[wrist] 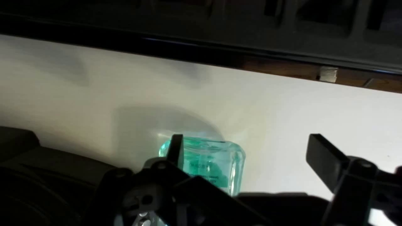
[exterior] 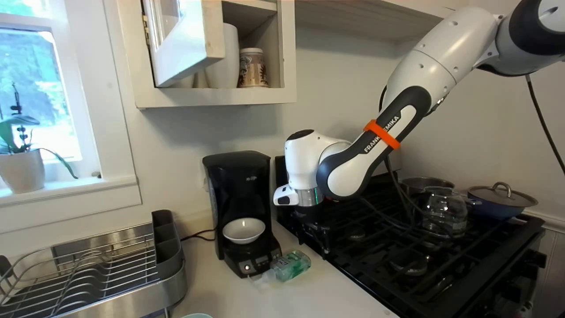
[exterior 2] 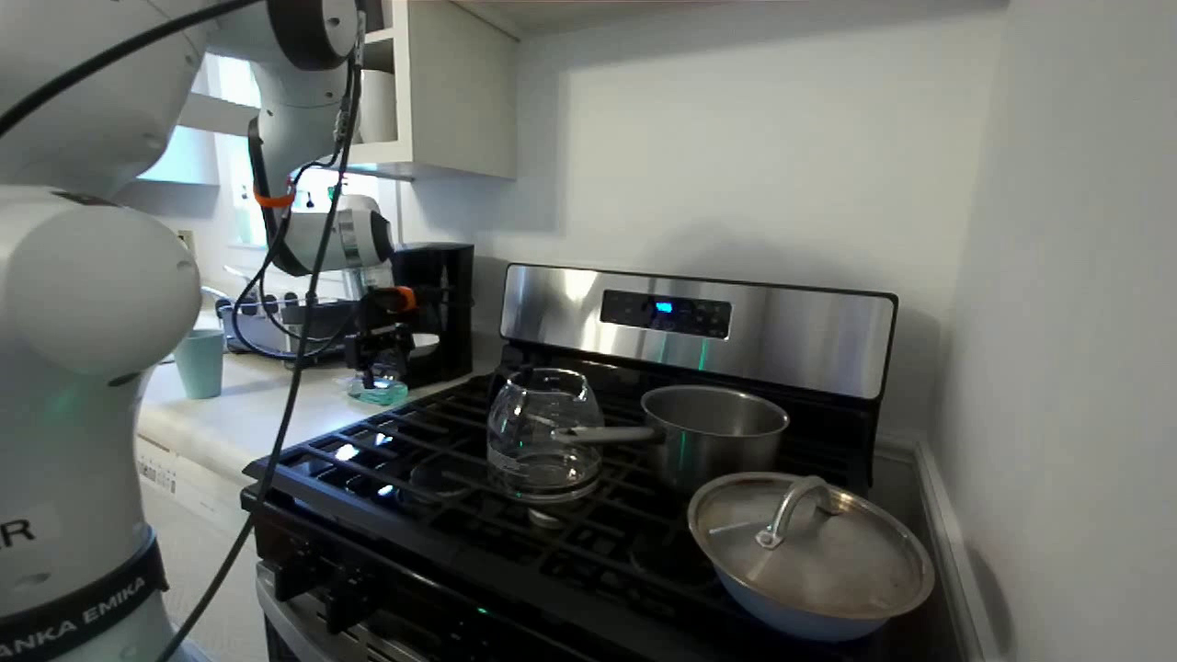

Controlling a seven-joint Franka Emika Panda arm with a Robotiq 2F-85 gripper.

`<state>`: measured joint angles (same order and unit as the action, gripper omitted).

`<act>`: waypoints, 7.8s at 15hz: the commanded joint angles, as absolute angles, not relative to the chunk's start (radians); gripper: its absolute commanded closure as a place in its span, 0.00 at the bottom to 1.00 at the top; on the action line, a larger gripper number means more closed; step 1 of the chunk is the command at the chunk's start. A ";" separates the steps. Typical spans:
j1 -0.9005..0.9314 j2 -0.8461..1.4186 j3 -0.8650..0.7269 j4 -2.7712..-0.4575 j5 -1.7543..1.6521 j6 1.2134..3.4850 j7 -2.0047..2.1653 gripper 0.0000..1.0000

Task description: Position the soap dispenser bottle in an upright position

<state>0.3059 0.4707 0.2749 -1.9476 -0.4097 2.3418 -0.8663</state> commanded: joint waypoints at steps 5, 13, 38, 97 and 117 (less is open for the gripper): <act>0.312 0.545 0.271 -1.894 -0.438 2.449 -0.898 0.00; 0.302 0.618 0.289 -1.841 -0.395 2.463 -0.946 0.00; 0.523 0.430 0.123 -2.097 -0.582 2.545 -0.007 0.21; 0.473 0.573 0.270 -1.816 -0.356 1.993 0.017 0.00; 0.527 0.642 0.247 -1.735 -0.299 1.948 0.280 0.00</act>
<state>0.5155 0.6490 0.2596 -1.7244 -0.3416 1.9512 0.2461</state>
